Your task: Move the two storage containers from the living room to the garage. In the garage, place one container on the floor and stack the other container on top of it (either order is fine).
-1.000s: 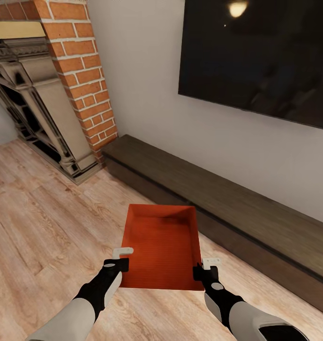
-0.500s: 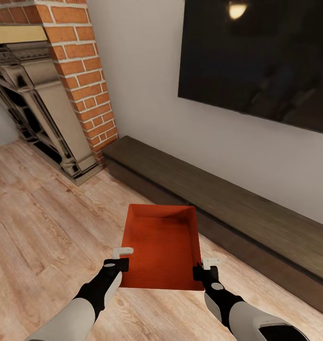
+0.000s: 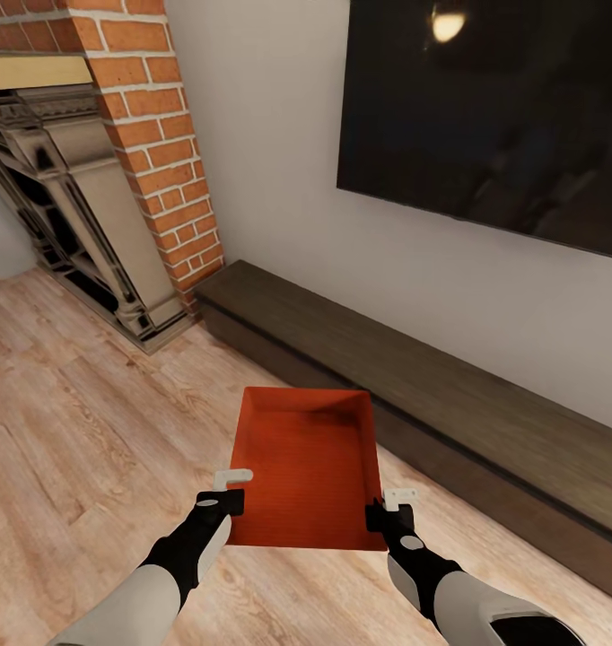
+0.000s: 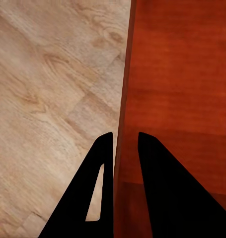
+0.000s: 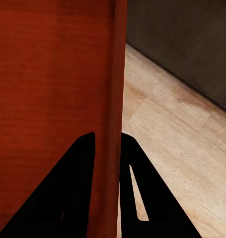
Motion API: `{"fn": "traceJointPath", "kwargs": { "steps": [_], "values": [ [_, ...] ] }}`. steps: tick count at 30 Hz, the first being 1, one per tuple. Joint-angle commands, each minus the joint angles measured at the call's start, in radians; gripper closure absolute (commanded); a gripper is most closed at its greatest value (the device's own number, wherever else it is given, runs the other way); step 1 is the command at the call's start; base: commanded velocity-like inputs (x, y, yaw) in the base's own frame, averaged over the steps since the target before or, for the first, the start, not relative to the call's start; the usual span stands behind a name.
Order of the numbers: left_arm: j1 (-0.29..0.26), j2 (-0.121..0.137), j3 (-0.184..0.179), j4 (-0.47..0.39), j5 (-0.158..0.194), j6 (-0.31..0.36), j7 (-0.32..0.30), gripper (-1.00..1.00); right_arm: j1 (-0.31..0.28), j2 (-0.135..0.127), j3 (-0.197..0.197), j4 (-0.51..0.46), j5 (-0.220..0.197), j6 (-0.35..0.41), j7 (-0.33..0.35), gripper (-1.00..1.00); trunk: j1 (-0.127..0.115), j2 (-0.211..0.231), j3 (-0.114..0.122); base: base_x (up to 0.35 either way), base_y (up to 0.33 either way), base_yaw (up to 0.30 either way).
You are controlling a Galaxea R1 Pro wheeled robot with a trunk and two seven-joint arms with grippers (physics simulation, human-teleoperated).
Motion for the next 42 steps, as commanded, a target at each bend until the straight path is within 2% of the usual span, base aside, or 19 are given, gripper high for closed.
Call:
{"fn": "traceJointPath", "kwargs": {
  "steps": [1,42],
  "values": [
    [-0.001,-0.003,0.006,-0.020,-0.008,-0.048,0.012,1.00,0.000,0.007,-0.019,0.004,-0.005,-0.002,-0.004,1.00,0.000,-0.001,0.001,0.000,0.000,0.000],
    [-0.001,-0.003,0.006,-0.013,-0.005,-0.048,0.012,1.00,0.000,0.007,-0.019,0.004,-0.005,-0.002,-0.004,1.00,0.000,-0.001,0.066,0.000,0.000,0.000]
  ]
}}
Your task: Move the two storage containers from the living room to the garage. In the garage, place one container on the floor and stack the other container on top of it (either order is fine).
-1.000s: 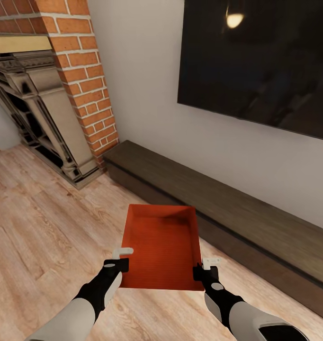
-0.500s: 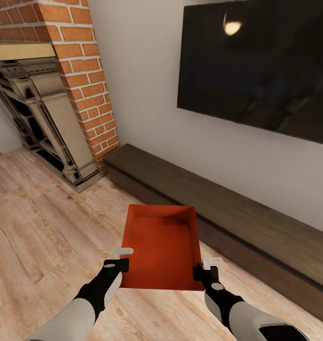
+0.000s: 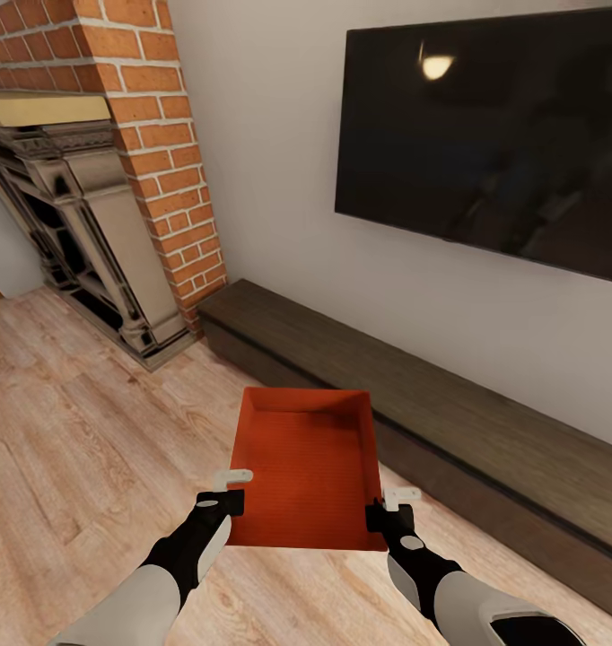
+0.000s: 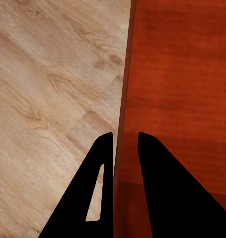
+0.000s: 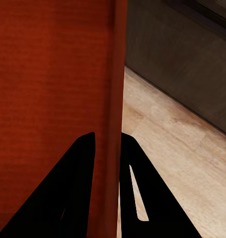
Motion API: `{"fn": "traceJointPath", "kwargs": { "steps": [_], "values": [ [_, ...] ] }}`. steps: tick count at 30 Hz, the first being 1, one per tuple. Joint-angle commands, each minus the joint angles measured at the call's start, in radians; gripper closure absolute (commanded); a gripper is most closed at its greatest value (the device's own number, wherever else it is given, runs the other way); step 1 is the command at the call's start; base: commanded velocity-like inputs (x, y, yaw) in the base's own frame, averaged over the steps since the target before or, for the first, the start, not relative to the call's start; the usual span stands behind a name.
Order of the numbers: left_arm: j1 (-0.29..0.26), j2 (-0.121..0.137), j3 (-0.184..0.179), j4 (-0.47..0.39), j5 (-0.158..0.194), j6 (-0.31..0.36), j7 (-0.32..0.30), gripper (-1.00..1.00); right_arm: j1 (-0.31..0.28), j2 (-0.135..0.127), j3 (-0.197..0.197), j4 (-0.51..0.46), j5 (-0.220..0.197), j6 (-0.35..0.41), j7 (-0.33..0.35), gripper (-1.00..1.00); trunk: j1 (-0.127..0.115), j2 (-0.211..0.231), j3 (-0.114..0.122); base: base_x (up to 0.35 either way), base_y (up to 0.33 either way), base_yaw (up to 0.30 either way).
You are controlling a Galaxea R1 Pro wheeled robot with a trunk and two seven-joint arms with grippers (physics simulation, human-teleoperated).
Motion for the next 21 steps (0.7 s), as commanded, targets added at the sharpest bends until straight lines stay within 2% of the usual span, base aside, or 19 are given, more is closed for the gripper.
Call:
{"fn": "traceJointPath", "kwargs": {
  "steps": [1,21],
  "values": [
    [-0.001,-0.003,0.006,-0.017,-0.008,-0.046,0.012,1.00,0.000,0.007,-0.021,0.004,-0.005,-0.003,-0.004,1.00,0.000,-0.001,0.001,0.000,0.000,0.000],
    [-0.001,-0.003,0.006,-0.017,-0.008,-0.046,0.012,1.00,0.000,0.007,-0.021,0.004,-0.004,-0.003,-0.004,1.00,0.000,-0.001,0.033,0.000,0.000,0.000]
  ]
}}
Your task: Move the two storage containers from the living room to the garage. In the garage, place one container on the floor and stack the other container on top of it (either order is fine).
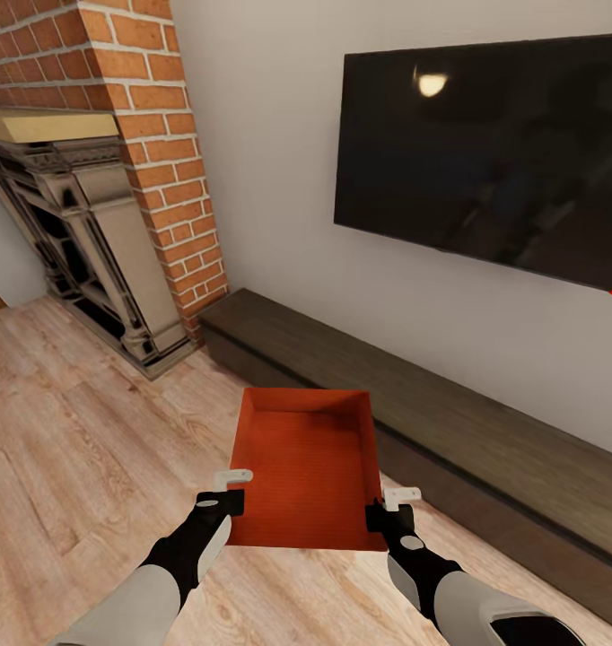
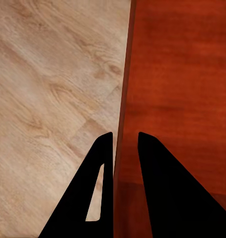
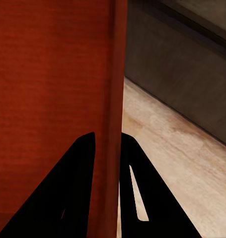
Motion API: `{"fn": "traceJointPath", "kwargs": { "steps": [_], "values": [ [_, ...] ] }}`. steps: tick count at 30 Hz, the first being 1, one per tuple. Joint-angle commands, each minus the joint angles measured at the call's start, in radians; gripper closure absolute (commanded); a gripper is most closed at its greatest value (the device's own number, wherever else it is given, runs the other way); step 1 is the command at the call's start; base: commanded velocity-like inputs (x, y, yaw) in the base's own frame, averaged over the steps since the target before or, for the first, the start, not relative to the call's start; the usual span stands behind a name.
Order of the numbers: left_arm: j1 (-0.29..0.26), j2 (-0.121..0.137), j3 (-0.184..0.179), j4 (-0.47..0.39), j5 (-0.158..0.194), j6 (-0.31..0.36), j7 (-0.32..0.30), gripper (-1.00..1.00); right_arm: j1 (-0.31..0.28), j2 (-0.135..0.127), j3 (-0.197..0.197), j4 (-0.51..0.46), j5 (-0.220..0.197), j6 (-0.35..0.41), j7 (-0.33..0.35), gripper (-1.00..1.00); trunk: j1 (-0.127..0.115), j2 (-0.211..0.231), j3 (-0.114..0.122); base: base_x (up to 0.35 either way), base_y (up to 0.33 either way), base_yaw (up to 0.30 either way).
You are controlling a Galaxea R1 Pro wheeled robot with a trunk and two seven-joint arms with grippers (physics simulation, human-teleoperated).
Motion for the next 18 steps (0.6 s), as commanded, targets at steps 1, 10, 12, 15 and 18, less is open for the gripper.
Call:
{"fn": "traceJointPath", "kwargs": {
  "steps": [1,10,12,15,18],
  "values": [
    [0.000,-0.003,0.006,-0.017,-0.008,-0.046,0.012,1.00,0.000,0.007,-0.021,0.004,-0.005,-0.003,-0.004,1.00,0.000,-0.001,0.001,0.000,0.000,0.000],
    [0.000,-0.003,0.006,-0.017,-0.008,-0.046,0.012,1.00,0.000,0.007,-0.021,0.004,-0.004,-0.002,-0.004,1.00,0.000,-0.001,0.015,0.000,0.000,0.000],
    [0.000,-0.003,0.006,-0.017,-0.008,-0.046,0.012,1.00,0.000,0.007,-0.021,0.004,-0.004,-0.002,-0.004,1.00,0.000,-0.001,0.018,0.000,0.000,0.000],
    [0.000,-0.003,0.006,-0.017,-0.008,-0.046,0.012,1.00,0.000,0.007,-0.021,0.004,-0.004,-0.002,-0.004,1.00,0.000,-0.001,0.023,0.000,0.000,0.000],
    [-0.001,-0.003,0.007,-0.017,-0.009,-0.046,0.012,1.00,0.000,0.006,-0.021,0.004,-0.004,-0.002,-0.004,1.00,0.000,-0.001,0.028,0.000,0.000,0.000]
  ]
}}
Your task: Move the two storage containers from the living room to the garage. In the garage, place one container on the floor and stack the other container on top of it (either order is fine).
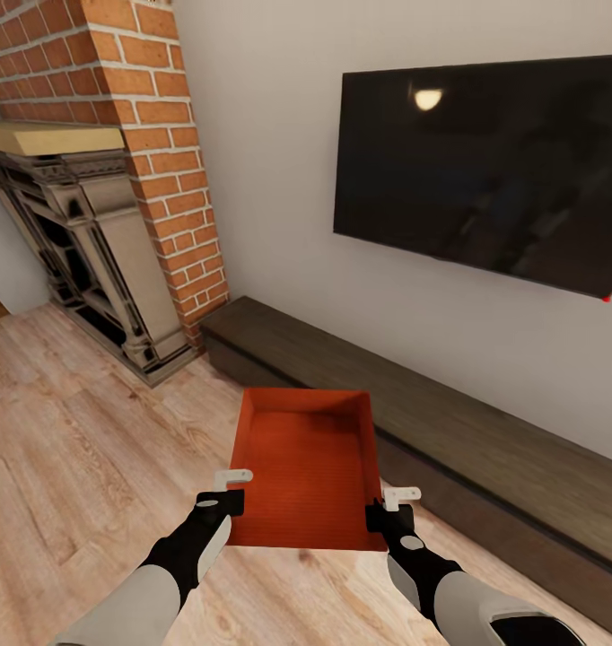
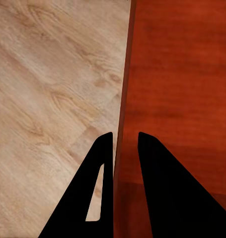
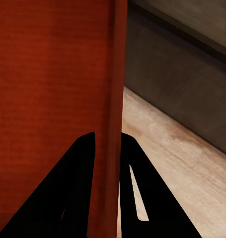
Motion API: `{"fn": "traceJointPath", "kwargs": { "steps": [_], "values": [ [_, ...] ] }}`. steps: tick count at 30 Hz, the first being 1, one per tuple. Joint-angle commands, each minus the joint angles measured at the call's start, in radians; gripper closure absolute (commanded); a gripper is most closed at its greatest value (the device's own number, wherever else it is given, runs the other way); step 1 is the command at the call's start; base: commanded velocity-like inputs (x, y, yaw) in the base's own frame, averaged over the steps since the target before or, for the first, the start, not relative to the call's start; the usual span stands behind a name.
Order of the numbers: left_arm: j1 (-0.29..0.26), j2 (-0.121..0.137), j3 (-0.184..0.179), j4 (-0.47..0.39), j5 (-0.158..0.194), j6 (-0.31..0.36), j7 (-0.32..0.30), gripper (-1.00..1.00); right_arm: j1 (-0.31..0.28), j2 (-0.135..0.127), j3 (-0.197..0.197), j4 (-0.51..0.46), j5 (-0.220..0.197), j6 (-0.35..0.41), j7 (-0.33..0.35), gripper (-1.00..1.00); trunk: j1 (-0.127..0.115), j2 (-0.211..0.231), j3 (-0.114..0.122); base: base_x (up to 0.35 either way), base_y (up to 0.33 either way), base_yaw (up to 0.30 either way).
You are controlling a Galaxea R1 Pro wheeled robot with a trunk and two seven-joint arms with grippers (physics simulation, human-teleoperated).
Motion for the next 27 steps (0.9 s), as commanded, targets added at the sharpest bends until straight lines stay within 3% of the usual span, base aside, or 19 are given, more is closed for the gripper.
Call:
{"fn": "traceJointPath", "kwargs": {
  "steps": [1,18,27],
  "values": [
    [0.000,-0.003,0.006,-0.017,-0.008,-0.047,0.012,1.00,0.000,0.006,-0.020,0.004,-0.004,-0.002,-0.004,1.00,0.000,-0.001,0.001,0.000,0.000,0.000],
    [0.000,-0.003,0.006,-0.017,-0.008,-0.047,0.012,1.00,0.000,0.006,-0.020,0.004,-0.004,-0.003,-0.004,1.00,0.000,-0.001,0.028,0.000,0.000,0.000],
    [0.000,-0.003,0.006,-0.017,-0.008,-0.047,0.012,1.00,0.000,0.005,-0.020,0.004,-0.004,-0.002,-0.003,1.00,0.000,-0.001,0.030,0.000,0.000,0.000]
  ]
}}
